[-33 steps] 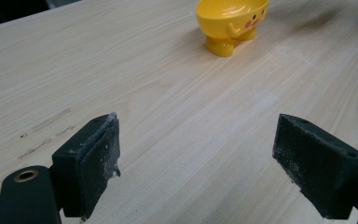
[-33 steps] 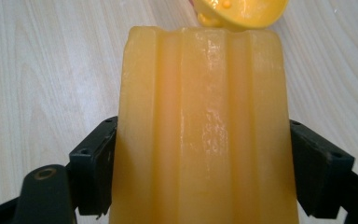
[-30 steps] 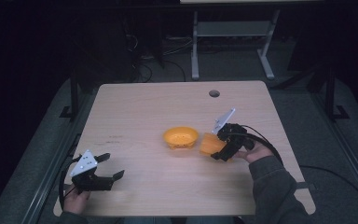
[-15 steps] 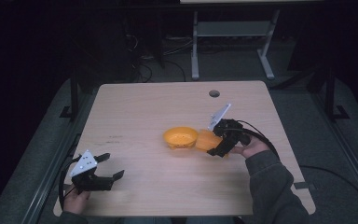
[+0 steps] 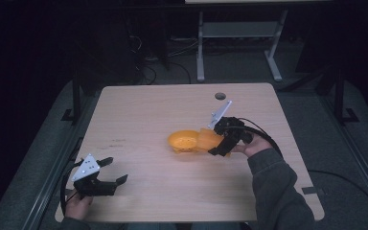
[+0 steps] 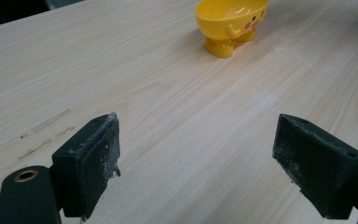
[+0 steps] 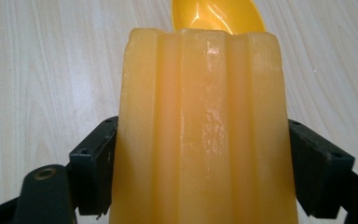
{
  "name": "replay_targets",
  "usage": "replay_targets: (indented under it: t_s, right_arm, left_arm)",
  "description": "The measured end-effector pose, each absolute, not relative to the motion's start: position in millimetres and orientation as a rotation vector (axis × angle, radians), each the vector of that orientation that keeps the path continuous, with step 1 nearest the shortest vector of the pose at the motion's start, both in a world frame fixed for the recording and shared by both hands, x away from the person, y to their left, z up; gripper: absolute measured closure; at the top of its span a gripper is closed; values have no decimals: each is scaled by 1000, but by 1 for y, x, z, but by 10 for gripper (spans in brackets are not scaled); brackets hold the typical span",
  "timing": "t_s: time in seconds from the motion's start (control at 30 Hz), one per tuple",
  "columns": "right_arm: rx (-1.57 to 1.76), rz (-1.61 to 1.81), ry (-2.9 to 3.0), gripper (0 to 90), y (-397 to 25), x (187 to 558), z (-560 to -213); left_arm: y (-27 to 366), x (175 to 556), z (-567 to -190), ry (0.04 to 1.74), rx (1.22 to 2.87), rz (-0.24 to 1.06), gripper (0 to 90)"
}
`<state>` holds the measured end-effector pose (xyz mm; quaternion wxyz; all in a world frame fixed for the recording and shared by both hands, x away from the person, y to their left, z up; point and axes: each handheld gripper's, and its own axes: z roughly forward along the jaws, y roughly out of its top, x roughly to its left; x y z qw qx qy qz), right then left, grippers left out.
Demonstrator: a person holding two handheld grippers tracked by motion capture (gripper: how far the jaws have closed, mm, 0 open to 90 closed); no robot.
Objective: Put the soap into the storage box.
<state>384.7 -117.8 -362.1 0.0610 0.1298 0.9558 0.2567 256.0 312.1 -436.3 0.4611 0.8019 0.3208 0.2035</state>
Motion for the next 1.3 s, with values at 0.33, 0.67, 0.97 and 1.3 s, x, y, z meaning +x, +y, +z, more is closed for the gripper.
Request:
replay_targets:
  t_s: [0.33,0.67,0.97,1.3]
  right_arm:
    - [357,778,2902,205,-105,395,-356]
    - [320,775,2917,205,-91,404,-355]
    - [295,784,2934,205,-80,413,-357]
    - [275,801,2944,205,-71,425,-358]
  left_arm:
    - [312,256,-436,788,1972,500,143]
    - [313,256,-436,788,1972,501,143]
    - [313,256,-436,789,1968,499,143]
    - [313,257,-436,790,1967,498,143]
